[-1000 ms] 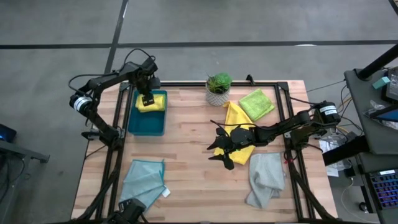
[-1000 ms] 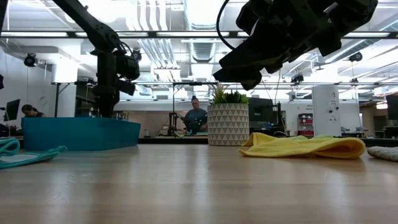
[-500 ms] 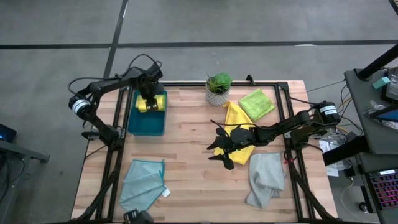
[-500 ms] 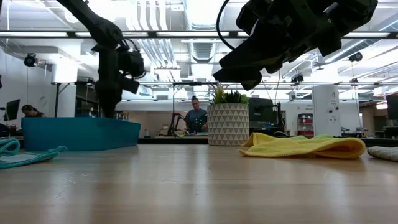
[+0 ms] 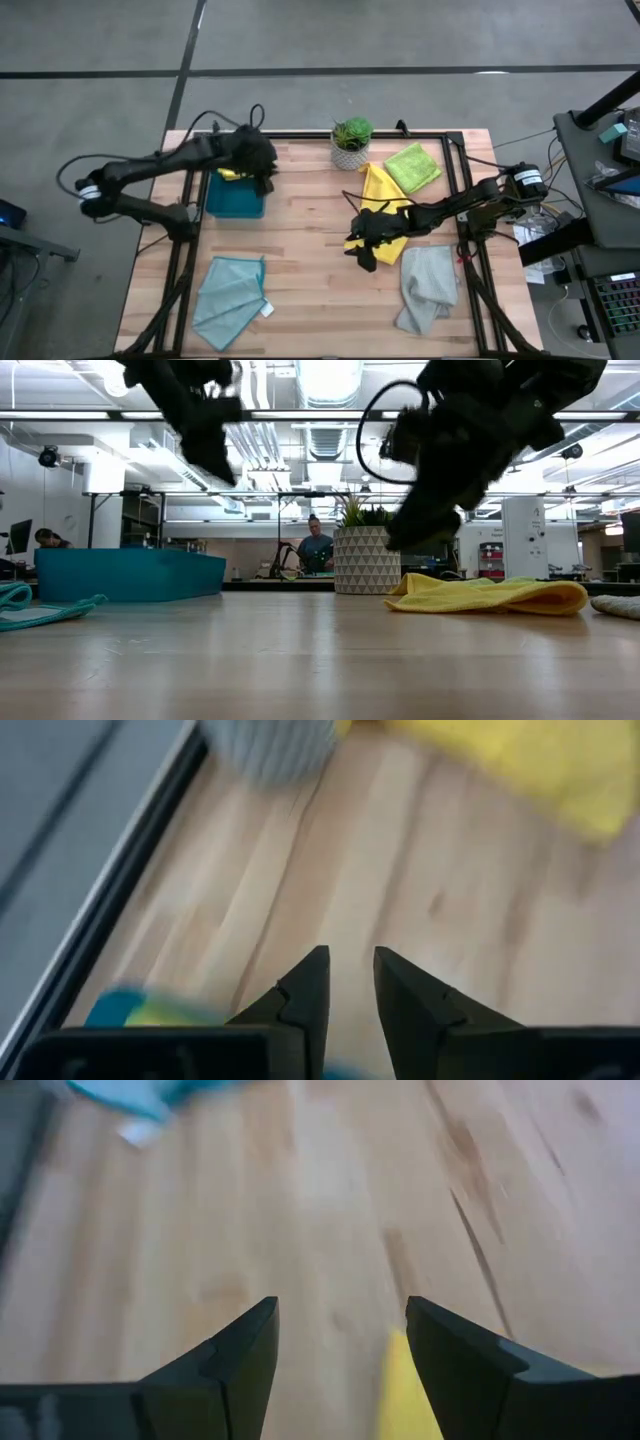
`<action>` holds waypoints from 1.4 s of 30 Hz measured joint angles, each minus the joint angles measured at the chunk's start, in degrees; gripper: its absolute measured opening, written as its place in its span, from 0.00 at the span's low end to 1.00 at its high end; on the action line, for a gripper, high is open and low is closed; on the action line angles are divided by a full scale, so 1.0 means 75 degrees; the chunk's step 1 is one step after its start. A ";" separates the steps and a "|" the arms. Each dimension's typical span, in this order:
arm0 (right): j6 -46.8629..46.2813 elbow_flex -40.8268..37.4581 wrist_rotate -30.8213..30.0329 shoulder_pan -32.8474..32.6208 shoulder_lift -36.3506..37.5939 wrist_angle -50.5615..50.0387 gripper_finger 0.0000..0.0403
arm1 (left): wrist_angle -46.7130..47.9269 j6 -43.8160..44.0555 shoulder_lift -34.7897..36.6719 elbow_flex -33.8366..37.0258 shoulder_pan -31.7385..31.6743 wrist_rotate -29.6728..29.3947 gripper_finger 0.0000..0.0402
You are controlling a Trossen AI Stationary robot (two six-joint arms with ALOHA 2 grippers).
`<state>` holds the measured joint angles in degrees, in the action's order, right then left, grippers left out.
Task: Fold microfiber towels
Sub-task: Fold the yellow towel
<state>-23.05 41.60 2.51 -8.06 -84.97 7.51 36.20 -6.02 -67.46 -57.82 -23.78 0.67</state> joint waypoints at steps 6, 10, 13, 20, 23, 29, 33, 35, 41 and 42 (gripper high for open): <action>0.0403 0.0181 -0.0747 -0.0281 0.0000 -0.0964 0.52 | -0.2564 0.0555 0.0678 0.0955 0.1212 -0.0109 0.16; 0.0670 0.0179 -0.1267 -0.0380 -0.0029 -0.0953 0.52 | -0.4114 0.0582 0.0855 0.1533 0.1763 -0.0131 0.16; 0.0794 0.0178 -0.1480 -0.0390 -0.0207 -0.0869 0.52 | -0.5224 0.0589 0.0872 0.1889 0.2080 -0.0134 0.16; 0.0816 0.0221 -0.1531 -0.0412 -0.1099 -0.0561 0.52 | -0.6934 0.0578 0.0776 0.2327 0.2527 -0.0133 0.16; 0.0817 0.0314 -0.1534 -0.0410 -0.1288 -0.0538 0.51 | -0.6971 0.0571 0.0731 0.2316 0.2584 -0.0133 0.16; 0.0813 0.0361 -0.1477 -0.0414 -0.1478 -0.0487 0.34 | -0.6983 0.0570 0.0619 0.2314 0.2587 -0.0134 0.16; 0.0974 0.0362 -0.1417 -0.0413 -0.1503 -0.0472 0.15 | -0.7003 0.0571 0.0557 0.2311 0.2587 -0.0134 0.16; 0.1175 0.0362 -0.1447 -0.0412 -0.1401 -0.0493 0.06 | -0.7104 0.0576 0.0494 0.2311 0.2587 -0.0132 0.16; 0.1738 0.0540 -0.1615 -0.0380 -0.0393 -0.0726 0.02 | -0.7603 0.0827 0.0228 0.2308 0.2637 -0.0131 0.17; 0.1835 0.0607 -0.1599 -0.0387 -0.0147 -0.0847 0.02 | -0.7734 0.0822 0.0146 0.2308 0.2670 -0.0131 0.17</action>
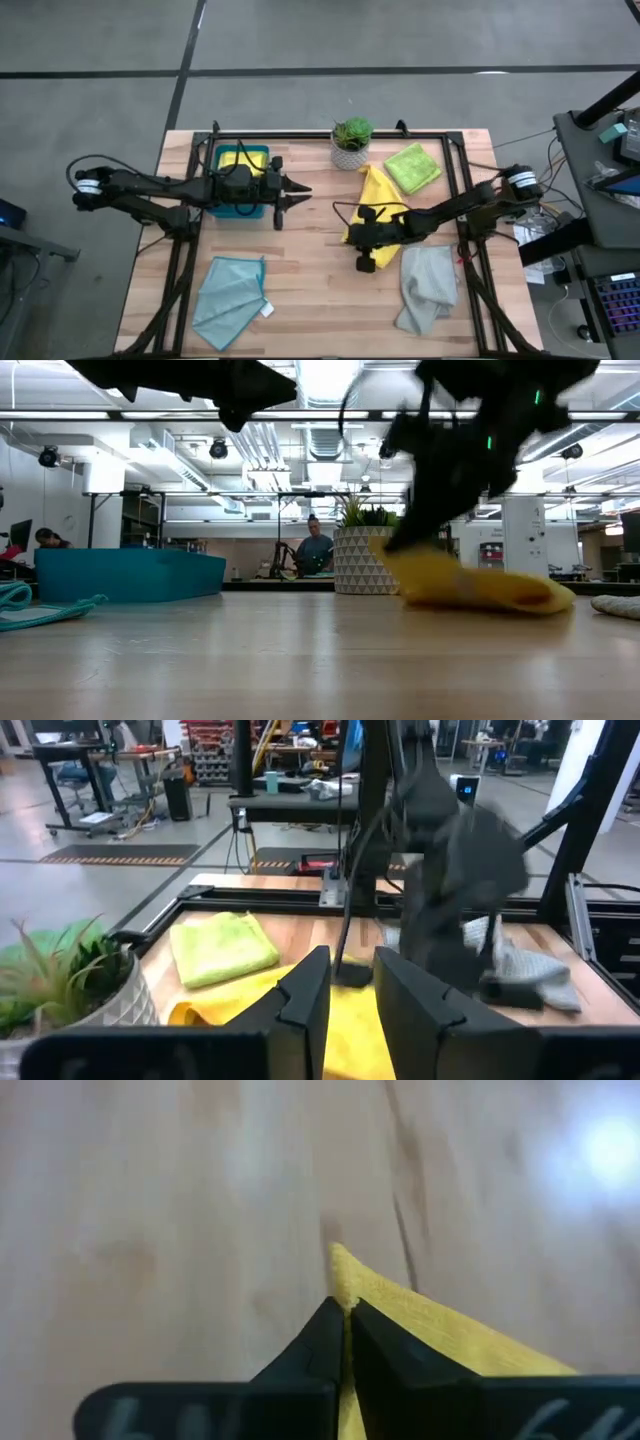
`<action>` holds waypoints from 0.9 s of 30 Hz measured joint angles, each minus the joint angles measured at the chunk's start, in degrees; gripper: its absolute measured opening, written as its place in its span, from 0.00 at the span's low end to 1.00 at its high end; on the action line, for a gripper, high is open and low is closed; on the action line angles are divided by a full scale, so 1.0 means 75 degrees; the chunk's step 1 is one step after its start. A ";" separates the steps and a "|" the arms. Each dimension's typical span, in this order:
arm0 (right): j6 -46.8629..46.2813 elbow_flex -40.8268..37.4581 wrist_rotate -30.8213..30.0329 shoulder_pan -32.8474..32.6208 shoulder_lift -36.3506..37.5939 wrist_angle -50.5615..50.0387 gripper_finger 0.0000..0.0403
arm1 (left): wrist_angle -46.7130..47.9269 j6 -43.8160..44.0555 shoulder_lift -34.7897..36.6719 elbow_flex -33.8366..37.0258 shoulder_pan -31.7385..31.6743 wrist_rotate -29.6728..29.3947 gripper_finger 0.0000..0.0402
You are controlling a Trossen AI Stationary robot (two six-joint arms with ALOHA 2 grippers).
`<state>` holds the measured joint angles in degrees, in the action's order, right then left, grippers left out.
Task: Fold microfiber towels
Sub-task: Fold the yellow towel
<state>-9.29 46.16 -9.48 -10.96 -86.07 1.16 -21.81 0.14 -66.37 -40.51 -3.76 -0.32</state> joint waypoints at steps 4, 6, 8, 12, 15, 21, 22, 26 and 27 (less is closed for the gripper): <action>0.0255 0.0320 0.0067 0.0008 0.0872 -0.0792 0.02 | -0.0427 -0.0253 -0.0313 -0.0001 0.0288 0.0053 0.23; 0.0427 0.0527 0.0199 0.0011 0.1313 -0.1062 0.02 | -0.0594 -0.0350 -0.0492 -0.0026 0.0454 0.0146 0.29; 0.0569 0.0743 0.0316 0.0000 0.1718 -0.1312 0.02 | -0.0836 -0.0471 -0.0727 -0.0081 0.0628 0.0198 0.36; 0.0861 0.1170 0.0816 0.0005 0.2193 -0.1762 0.02 | -0.1618 -0.0529 -0.1256 -0.0170 0.0898 0.0218 0.50; 0.1090 0.1597 0.1263 0.0001 0.2371 -0.1869 0.02 | -0.2053 -0.0758 -0.1654 -0.0283 0.0992 0.0227 0.57; 0.1485 0.2438 0.1536 -0.0004 0.2325 -0.2709 0.02 | -0.2480 -0.1281 -0.2318 -0.0587 0.1039 0.0230 0.61; 0.1536 0.2568 0.1536 -0.0009 0.2307 -0.2788 0.02 | -0.2465 -0.1313 -0.2410 -0.0641 0.1039 0.0229 0.61; 0.1638 0.2892 0.1559 -0.0024 0.2260 -0.3002 0.02 | -0.2434 -0.1326 -0.2790 -0.0841 0.1033 0.0629 0.61; 0.1652 0.2952 0.1583 -0.0024 0.2255 -0.3070 0.02 | -0.2461 -0.1323 -0.2894 -0.0896 0.1033 0.0807 0.61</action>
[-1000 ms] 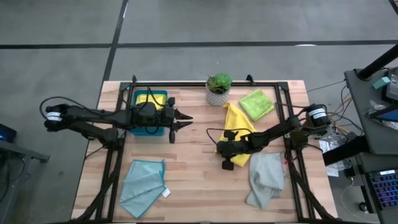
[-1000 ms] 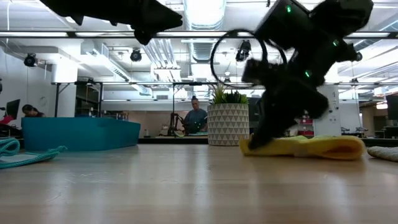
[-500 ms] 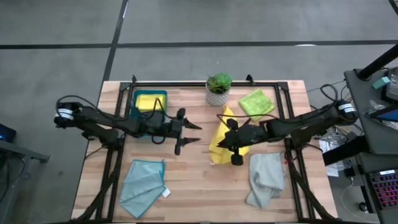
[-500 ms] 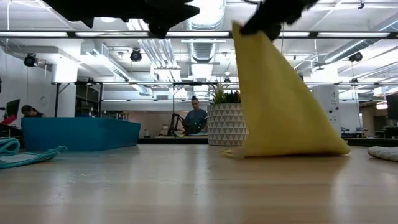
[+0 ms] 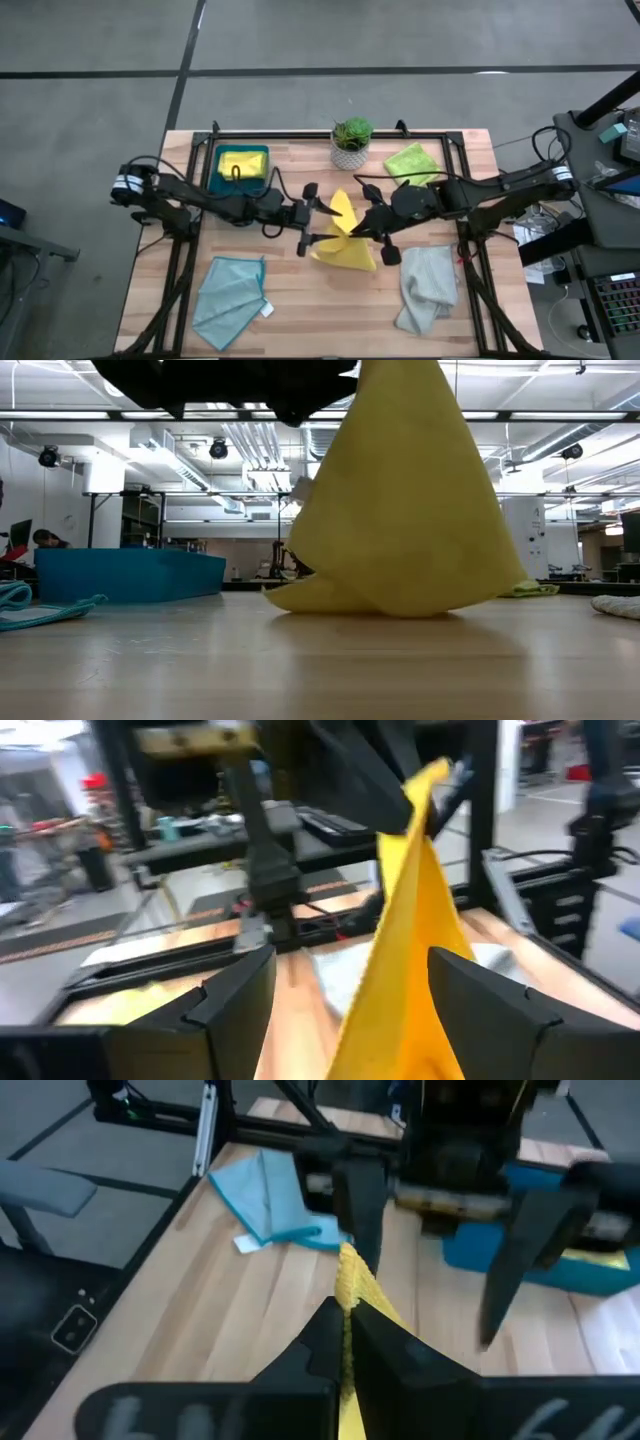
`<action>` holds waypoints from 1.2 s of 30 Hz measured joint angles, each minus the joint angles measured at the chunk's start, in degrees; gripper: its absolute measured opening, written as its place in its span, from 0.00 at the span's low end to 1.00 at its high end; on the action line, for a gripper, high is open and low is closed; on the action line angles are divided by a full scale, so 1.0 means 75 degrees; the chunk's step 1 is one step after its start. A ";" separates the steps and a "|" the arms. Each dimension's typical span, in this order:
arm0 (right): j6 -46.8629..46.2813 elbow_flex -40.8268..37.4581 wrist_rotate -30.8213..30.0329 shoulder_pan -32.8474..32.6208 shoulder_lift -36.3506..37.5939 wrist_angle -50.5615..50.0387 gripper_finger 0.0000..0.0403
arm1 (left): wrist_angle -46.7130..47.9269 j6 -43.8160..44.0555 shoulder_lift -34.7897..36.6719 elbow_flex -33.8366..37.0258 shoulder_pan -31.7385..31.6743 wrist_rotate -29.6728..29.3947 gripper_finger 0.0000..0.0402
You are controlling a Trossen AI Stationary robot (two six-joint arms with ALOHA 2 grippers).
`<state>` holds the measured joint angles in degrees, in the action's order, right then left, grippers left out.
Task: Fold microfiber towels
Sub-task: Fold the yellow towel
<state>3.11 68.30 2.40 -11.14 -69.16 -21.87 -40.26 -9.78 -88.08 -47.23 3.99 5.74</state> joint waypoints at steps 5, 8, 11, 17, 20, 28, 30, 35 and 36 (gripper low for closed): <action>0.0041 0.0101 0.0109 0.0003 -0.0030 -0.0079 0.02 | 0.0034 0.0003 -0.0200 -0.0010 0.0004 0.0245 0.61; 0.0068 0.0108 0.0142 0.0003 -0.0036 -0.0023 0.02 | 0.0046 -0.0009 -0.0357 0.0045 -0.0004 0.0242 0.61; 0.0078 0.0180 0.0156 0.0000 -0.0039 -0.0030 0.02 | 0.0079 -0.0012 -0.0602 0.0074 -0.0026 0.0228 0.58; 0.0196 0.0515 0.0809 -0.0014 -0.0039 -0.0044 0.02 | 0.0023 -0.0026 -0.1022 0.0037 -0.0099 0.0201 0.42; 0.0266 0.0787 0.0970 -0.0034 -0.0038 -0.0093 0.02 | 0.0028 -0.0012 -0.1182 0.0056 -0.0128 0.0195 0.32; 0.0497 0.1652 0.0974 -0.0082 -0.0036 -0.1309 0.02 | 0.1138 0.0050 -0.0857 0.0136 -0.0131 0.0195 0.09; 0.0546 0.1821 0.1004 -0.0099 -0.0036 -0.1596 0.02 | 0.1612 0.0058 -0.0639 0.0139 -0.0131 0.0192 0.05; 0.0717 0.2135 0.1023 -0.0126 -0.0009 -0.1938 0.02 | 0.2852 0.0176 0.0005 0.0190 -0.0131 0.0195 0.00; 0.0746 0.2169 0.1023 -0.0131 0.0014 -0.1960 0.02 | 0.3074 0.0264 0.0150 0.0201 -0.0131 0.0195 0.00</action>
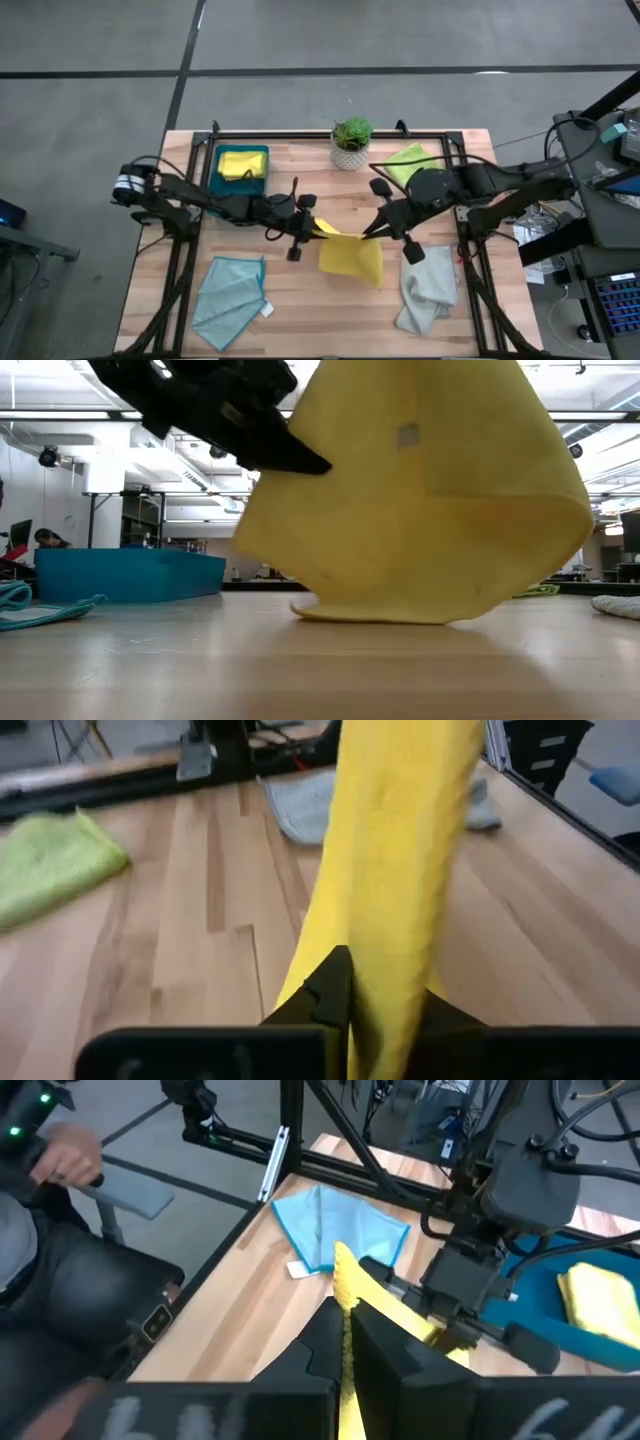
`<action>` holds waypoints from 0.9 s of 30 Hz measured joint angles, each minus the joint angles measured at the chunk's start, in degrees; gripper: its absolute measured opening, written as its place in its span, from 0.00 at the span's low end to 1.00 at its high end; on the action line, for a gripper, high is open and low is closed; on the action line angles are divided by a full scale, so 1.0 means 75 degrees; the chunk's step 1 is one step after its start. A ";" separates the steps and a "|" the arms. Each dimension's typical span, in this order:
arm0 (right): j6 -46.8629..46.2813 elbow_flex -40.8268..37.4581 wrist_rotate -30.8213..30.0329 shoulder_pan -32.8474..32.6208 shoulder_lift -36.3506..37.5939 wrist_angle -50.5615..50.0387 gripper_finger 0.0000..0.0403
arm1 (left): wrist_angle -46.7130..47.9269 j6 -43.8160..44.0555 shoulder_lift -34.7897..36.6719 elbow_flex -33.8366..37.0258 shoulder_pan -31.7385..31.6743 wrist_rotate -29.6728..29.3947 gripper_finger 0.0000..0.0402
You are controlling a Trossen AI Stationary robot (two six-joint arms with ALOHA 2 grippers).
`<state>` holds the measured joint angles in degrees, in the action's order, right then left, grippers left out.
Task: Fold microfiber towels
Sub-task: Fold the yellow towel
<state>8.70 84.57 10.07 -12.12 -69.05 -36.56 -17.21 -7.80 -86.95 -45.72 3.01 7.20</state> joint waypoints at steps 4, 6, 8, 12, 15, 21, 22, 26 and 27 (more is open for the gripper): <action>0.0110 0.0146 -0.0003 0.0000 0.0131 -0.0063 0.02 | 0.0756 0.0191 0.0458 -0.0002 0.0000 0.0000 0.00; 0.0179 0.0197 0.0000 0.0000 0.0217 -0.0075 0.02 | 0.1185 0.0196 0.0660 -0.0002 0.0000 -0.0003 0.00; 0.0185 0.0202 0.0000 0.0000 0.0337 -0.0107 0.02 | 0.1535 0.0230 0.0866 0.0000 0.0000 -0.0006 0.00; 0.0185 0.0202 -0.0003 0.0000 0.0553 -0.0308 0.02 | 0.2293 0.0593 0.1328 0.0016 0.0000 -0.0016 0.00; 0.0185 0.0202 -0.0005 0.0000 0.0684 -0.0494 0.02 | 0.2860 0.0816 0.1647 0.0020 0.0006 -0.0019 0.00; 0.0193 0.0191 -0.0008 0.0000 0.0828 -0.0689 0.02 | 0.3877 0.1327 0.2228 0.0027 0.0008 -0.0022 0.00; 0.0200 0.0191 -0.0009 0.0000 0.0852 -0.0794 0.02 | 0.4030 0.1403 0.2337 0.0026 0.0009 -0.0020 0.00; 0.0183 0.0190 -0.0023 0.0000 0.0909 -0.1081 0.02 | 0.4525 0.1677 0.2727 0.0002 0.0015 -0.0020 0.00; 0.0178 0.0188 -0.0023 0.0000 0.0918 -0.1129 0.02 | 0.4612 0.1792 0.2829 0.0007 0.0015 -0.0019 0.00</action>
<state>10.03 85.97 9.89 -12.12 -62.17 -45.03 17.38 5.64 -65.74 -45.67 3.11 7.06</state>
